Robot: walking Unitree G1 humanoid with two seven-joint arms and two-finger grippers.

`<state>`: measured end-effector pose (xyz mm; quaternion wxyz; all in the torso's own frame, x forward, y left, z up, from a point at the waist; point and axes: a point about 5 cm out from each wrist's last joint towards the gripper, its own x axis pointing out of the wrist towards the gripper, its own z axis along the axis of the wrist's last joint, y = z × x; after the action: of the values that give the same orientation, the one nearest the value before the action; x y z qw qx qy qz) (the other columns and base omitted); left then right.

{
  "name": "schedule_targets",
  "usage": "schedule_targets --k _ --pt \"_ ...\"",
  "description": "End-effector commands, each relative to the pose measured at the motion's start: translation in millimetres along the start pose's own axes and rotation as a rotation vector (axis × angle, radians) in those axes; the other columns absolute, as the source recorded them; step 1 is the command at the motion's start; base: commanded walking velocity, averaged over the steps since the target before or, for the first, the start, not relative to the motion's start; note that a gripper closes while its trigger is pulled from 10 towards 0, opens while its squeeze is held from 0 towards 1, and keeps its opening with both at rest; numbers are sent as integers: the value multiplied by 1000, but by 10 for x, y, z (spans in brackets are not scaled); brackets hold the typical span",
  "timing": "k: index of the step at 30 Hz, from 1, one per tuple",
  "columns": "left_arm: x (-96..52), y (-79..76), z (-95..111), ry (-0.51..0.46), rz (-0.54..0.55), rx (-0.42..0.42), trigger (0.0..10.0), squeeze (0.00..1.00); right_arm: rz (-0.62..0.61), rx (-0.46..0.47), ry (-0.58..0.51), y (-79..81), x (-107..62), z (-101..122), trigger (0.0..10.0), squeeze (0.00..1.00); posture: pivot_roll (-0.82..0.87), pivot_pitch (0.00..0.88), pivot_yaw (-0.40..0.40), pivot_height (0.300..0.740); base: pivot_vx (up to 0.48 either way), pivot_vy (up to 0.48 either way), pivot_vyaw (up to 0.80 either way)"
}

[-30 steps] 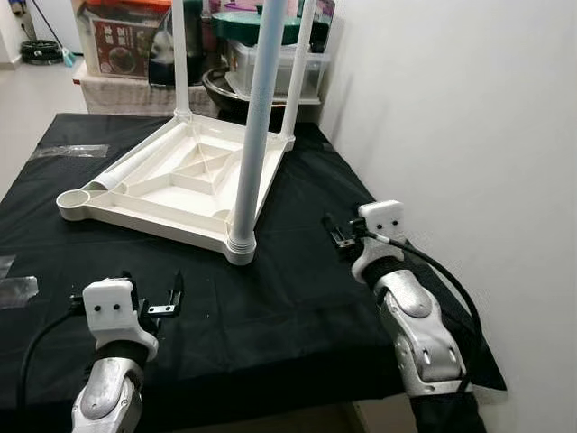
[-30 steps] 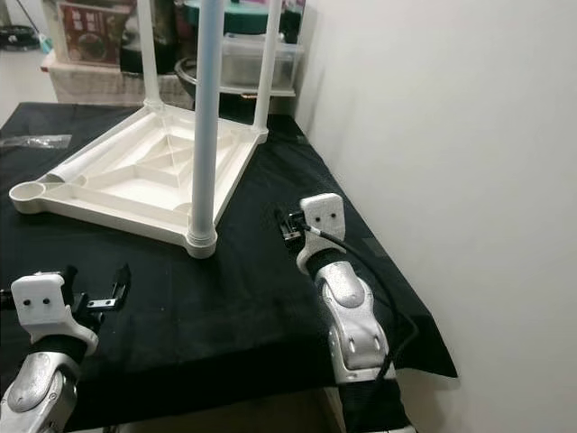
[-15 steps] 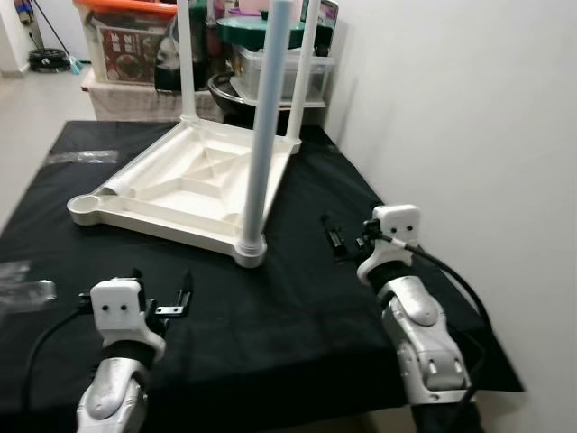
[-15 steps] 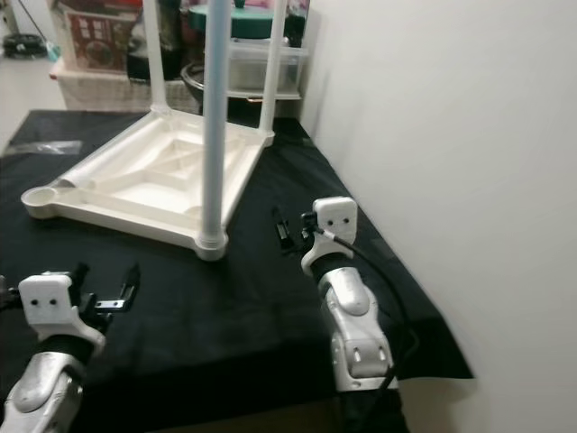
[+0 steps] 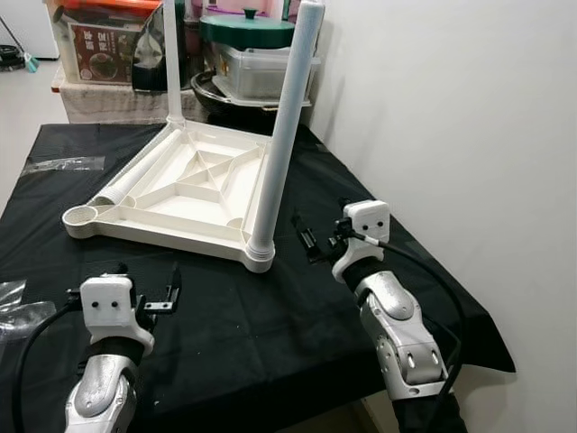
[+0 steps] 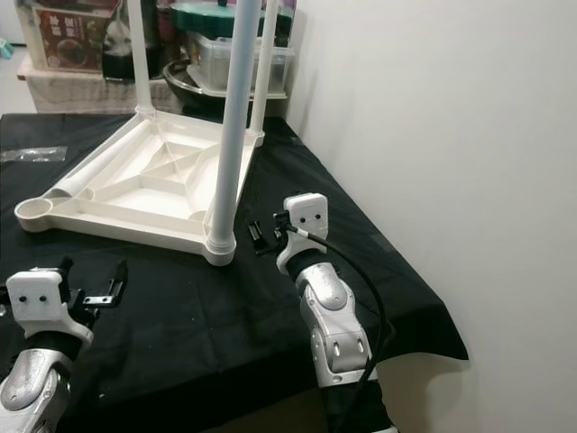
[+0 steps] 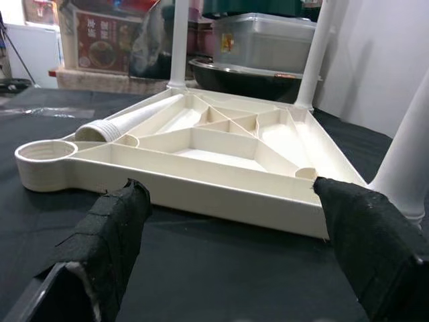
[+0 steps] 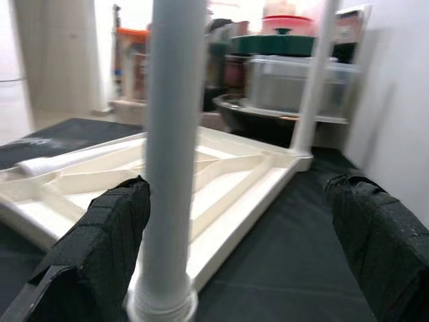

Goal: Building children table

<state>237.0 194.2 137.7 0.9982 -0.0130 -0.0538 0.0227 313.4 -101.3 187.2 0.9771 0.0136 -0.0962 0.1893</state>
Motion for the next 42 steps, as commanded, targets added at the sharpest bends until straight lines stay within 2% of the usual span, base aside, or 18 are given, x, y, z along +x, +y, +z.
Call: schedule_targets --k 1,9,13,19,20,21,22,23,24,25,27,30,32,34,35,37,41,42 --pt "13 -23 -1 2 -9 -8 10000 0 39 19 8 6 1 -5 10000 0 52 0 -109 740 277 0 0" --pt "20 -63 13 -6 -31 -6 10000 0 142 95 44 48 -2 -39 10000 0 62 0 -115 740 274 0 0" --pt "23 -58 20 -9 -30 -5 10000 0 331 123 78 121 -37 -52 10000 0 61 0 -118 740 274 0 0" --pt "27 -86 45 -25 -37 -19 10000 0 401 102 104 14 -78 -47 10000 0 59 0 -119 740 0 0 0" --pt "28 -87 46 -24 -37 -16 10000 0 308 47 130 -125 -24 -71 10000 0 62 0 -121 740 0 0 0" --pt "28 -87 46 -24 -37 -16 10000 0 308 47 130 -125 -24 -71 10000 0 62 0 -121 740 0 0 0" --pt "26 -83 46 -22 -35 -15 10000 0 182 -2 170 -306 35 -117 10000 0 61 0 -124 740 0 0 0" --pt "26 -83 46 -22 -35 -15 10000 0 182 -2 170 -306 35 -117 10000 0 61 0 -124 740 0 0 0" --pt "23 -80 46 -22 -34 -13 10000 0 35 -59 247 -509 69 -199 10000 0 62 0 -126 740 0 0 0" --pt "23 -80 46 -22 -34 -13 10000 0 35 -59 247 -509 69 -199 10000 0 62 0 -126 740 0 0 0" --pt "22 -80 50 -23 -36 -14 10000 0 -98 -151 387 -710 44 -363 10000 0 65 0 -127 740 0 0 0" --pt "22 -81 51 -24 -36 -14 10000 0 -110 -176 421 -735 29 -403 10000 0 65 0 -127 740 0 0 0" --pt "30 -48 58 -28 -15 -9 10000 0 -221 -198 427 -791 72 -402 10000 0 65 0 -127 740 0 0 0" --pt "30 -48 58 -28 -15 -9 10000 0 -221 -198 427 -791 72 -402 10000 0 65 0 -127 740 0 0 0" --pt "37 -3 74 -36 15 -2 10000 0 -314 -179 408 -836 111 -363 10000 0 74 0 -130 740 0 0 0" --pt "47 49 101 -53 52 7 10000 0 -368 -141 379 -832 167 -321 10000 0 73 0 -128 740 120 0 0" --pt "63 116 150 -80 106 23 10000 0 -346 -95 306 -698 301 -234 10000 0 76 0 -125 740 319 0 0" --pt "66 130 167 -88 121 31 10000 0 -294 -93 287 -607 370 -208 10000 0 79 0 -129 740 322 0 481"
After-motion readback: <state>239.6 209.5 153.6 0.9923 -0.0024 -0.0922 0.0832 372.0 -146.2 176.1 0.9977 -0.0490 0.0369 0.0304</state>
